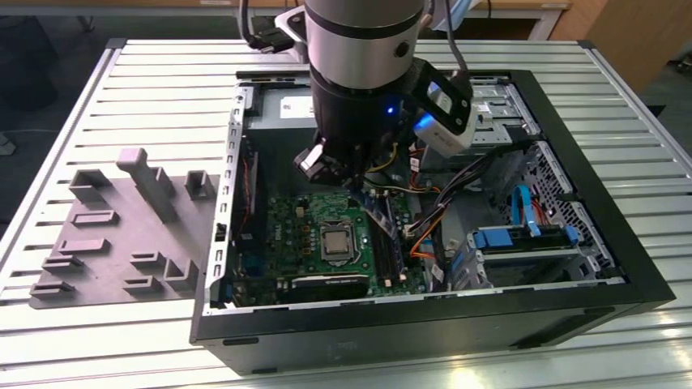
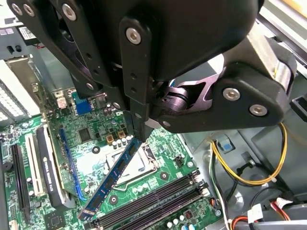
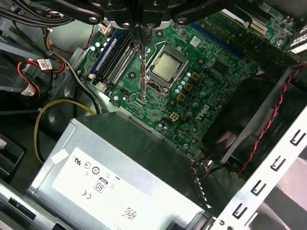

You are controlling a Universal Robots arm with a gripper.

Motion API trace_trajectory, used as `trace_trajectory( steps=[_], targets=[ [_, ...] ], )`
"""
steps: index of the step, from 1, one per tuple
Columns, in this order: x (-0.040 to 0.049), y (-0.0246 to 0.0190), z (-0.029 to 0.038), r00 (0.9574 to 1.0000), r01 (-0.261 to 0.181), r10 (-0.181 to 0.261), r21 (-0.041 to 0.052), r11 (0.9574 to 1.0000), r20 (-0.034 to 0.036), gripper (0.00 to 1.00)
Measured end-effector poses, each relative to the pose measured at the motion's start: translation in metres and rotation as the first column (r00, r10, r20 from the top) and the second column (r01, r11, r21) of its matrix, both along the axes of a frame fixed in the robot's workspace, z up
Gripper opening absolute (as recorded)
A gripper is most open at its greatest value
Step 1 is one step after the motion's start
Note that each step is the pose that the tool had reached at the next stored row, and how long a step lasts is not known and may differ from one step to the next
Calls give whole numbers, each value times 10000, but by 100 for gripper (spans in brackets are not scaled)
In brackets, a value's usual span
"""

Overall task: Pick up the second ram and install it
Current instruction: 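Insert the second ram into the second slot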

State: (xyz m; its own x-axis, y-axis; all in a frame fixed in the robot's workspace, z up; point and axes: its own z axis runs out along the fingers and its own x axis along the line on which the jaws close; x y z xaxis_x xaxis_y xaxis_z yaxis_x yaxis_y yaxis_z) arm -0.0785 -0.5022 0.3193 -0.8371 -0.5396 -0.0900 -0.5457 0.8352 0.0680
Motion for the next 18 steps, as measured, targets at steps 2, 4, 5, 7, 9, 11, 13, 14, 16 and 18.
trace_trajectory(
  steps=[2,4,5,7,9,11,13,14,16,18],
  targets=[
    [0,0,0,9999,149,-149,-1,9999,0,11],
    [0,0,0,9996,281,-281,-1,9996,0,11],
    [0,0,0,9994,344,-344,-1,9994,0,11],
    [0,0,0,9989,463,-463,-2,9989,0,11],
    [0,0,0,9983,584,-584,-3,9983,0,11],
    [0,0,0,9947,1032,-1032,-6,9947,1,11],
    [0,0,0,9933,1155,-1155,-7,9933,1,11],
    [0,0,0,9926,1216,-1216,-8,9926,1,11],
    [0,0,0,9910,1335,-1335,-9,9910,1,11],
    [0,0,0,9893,1462,-1462,-11,9893,1,11]
  ],
)
